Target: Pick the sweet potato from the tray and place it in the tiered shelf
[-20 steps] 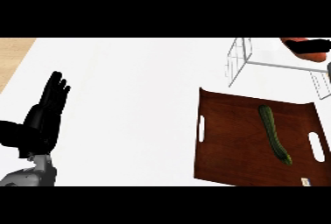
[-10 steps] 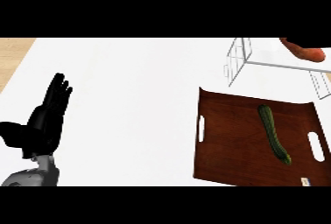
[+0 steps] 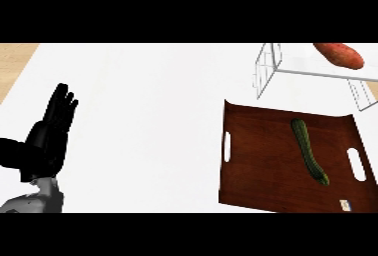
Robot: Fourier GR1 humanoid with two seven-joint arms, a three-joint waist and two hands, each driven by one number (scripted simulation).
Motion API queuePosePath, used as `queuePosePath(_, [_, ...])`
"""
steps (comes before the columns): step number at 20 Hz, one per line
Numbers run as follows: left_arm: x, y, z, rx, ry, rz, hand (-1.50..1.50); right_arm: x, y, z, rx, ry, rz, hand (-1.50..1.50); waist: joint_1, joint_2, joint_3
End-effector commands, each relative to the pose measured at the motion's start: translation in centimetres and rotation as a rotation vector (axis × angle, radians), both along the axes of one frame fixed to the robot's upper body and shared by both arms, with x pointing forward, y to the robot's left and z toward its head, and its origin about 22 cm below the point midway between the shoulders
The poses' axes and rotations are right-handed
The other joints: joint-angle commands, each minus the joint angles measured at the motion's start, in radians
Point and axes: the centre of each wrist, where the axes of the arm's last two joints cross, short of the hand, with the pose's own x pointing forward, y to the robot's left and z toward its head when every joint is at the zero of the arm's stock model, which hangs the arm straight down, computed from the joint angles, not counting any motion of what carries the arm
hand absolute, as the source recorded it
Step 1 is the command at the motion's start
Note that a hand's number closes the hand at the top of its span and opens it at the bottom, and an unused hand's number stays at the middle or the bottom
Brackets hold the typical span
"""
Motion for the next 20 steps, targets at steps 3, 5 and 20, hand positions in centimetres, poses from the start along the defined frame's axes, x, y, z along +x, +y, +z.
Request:
queuePosePath(3, [0.7, 1.4, 1.4, 0.018, -0.006, 0.015, 0.0, -4.2, -6.4, 3.1, 0.087, -0.002, -0.13, -1.5, -0.014, -0.004, 0.0])
queuePosePath(5, [-0.7, 0.5, -2.7, -0.003, 0.012, 0.018, 0.0, -6.0, -8.4, 2.7, 0.087, -0.008, -0.156, -1.5, -0.019, -0.004, -0.001])
queuePosePath(20, [-0.7, 0.8, 0.5, 0.009, 0.012, 0.021, 0.0, -18.0, -16.1, 0.2, 0.11, 0.011, -0.029, -1.5, -0.018, -0.005, -0.001])
